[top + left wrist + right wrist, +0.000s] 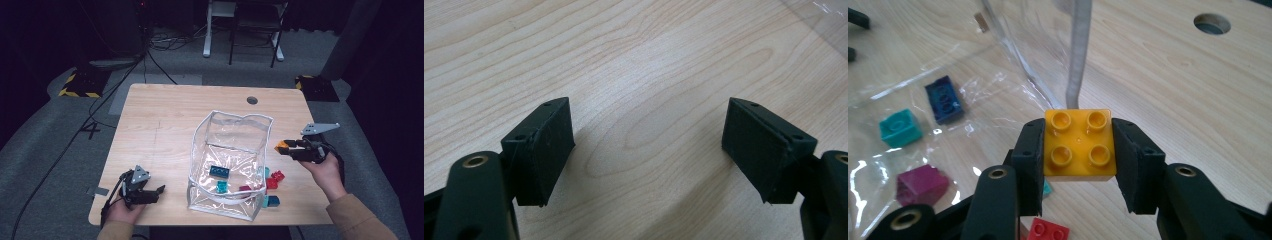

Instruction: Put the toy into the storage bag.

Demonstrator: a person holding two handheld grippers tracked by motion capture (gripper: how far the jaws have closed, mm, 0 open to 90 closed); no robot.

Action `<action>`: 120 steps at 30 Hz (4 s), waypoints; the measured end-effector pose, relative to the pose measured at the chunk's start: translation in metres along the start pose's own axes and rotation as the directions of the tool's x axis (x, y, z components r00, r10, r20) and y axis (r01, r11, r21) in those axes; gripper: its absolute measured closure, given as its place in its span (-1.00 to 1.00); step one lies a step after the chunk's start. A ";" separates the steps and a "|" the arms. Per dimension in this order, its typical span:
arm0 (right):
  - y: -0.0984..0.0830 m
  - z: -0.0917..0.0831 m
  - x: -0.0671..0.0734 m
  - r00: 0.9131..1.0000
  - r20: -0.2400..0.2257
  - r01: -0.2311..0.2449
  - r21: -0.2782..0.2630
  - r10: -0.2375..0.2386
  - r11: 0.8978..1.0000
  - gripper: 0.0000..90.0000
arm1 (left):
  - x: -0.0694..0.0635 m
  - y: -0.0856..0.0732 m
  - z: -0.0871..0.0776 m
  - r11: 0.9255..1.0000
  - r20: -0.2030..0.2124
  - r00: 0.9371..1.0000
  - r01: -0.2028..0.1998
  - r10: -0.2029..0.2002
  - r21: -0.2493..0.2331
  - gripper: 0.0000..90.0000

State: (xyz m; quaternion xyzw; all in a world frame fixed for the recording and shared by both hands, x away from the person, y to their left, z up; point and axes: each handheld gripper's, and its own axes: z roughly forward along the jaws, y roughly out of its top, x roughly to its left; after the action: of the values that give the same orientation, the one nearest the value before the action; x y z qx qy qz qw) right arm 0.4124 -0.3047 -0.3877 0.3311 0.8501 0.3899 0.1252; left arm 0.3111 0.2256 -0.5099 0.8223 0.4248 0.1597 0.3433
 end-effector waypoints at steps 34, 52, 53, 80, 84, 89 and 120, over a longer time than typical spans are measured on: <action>0.067 -0.067 0.048 0.986 -0.117 0.099 -0.131 -0.114 0.986 0.32 | 0.000 0.000 0.000 1.000 0.000 1.000 0.000 0.000 0.000 -0.53; 0.105 -0.054 0.078 0.970 -0.161 0.161 -0.137 -0.182 0.977 0.32 | 0.000 0.000 0.000 1.000 -0.002 1.000 0.000 0.000 0.000 -0.53; 0.107 -0.052 0.080 0.969 -0.163 0.163 -0.134 -0.184 0.977 0.32 | 0.000 0.000 0.000 1.000 -0.002 1.000 0.000 0.000 0.001 -0.53; 0.137 0.015 0.121 0.946 -0.248 0.214 -0.010 -0.210 0.977 0.32 | 0.000 0.000 0.000 1.000 -0.003 1.000 -0.001 0.001 -0.001 -0.53; 0.136 0.024 0.129 0.938 -0.267 0.233 0.022 -0.219 0.972 0.32 | 0.000 0.001 0.001 1.000 -0.004 1.000 0.000 0.000 -0.001 -0.53; 0.133 0.031 0.136 0.925 -0.305 0.255 0.048 -0.229 0.966 0.32 | 0.000 0.001 0.001 1.000 -0.004 1.000 -0.001 0.001 -0.001 -0.53; 0.085 -0.058 0.076 0.969 -0.199 0.127 -0.096 -0.144 0.987 0.00 | 0.000 0.001 0.001 1.000 -0.004 1.000 -0.001 0.001 -0.001 -0.53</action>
State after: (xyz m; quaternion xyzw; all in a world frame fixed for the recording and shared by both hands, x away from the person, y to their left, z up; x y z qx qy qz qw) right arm 0.3678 -0.2480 -0.2823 0.2250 0.8622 0.4472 0.0769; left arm 0.3120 0.2254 -0.5099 0.8220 0.4250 0.1616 0.3429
